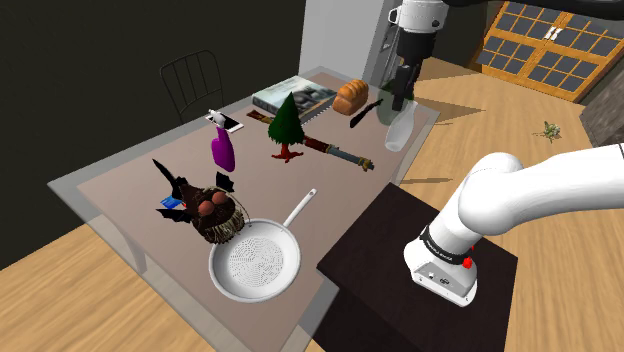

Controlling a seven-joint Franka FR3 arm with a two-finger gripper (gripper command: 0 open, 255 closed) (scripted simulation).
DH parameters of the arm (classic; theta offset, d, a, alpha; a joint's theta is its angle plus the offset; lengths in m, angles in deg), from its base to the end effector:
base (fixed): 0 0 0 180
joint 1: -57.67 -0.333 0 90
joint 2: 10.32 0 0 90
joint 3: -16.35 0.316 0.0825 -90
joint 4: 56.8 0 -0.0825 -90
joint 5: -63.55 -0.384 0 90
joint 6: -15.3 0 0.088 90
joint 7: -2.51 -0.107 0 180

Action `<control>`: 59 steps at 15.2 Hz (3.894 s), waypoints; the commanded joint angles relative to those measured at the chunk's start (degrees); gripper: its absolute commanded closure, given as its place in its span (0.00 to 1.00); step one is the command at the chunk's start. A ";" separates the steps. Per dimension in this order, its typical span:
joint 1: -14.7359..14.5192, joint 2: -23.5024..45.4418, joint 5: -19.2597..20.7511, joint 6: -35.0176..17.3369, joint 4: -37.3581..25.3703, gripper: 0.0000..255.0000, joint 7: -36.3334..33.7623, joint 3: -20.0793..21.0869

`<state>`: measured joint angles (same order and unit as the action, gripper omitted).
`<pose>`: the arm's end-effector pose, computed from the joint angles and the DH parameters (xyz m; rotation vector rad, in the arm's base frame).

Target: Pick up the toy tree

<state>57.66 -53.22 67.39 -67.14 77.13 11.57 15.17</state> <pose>0.3016 -0.0158 0.5774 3.0850 0.2170 -0.2386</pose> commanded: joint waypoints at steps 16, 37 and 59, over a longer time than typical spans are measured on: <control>0.73 9.45 -2.14 -54.51 18.79 0.00 -2.70 -3.77; -31.78 57.68 -120.76 -91.81 -17.55 0.00 95.71 -32.71; -33.01 60.64 -128.08 -89.26 -17.84 1.00 101.76 -34.94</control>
<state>24.41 8.06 -62.18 -155.81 59.39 114.54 -20.20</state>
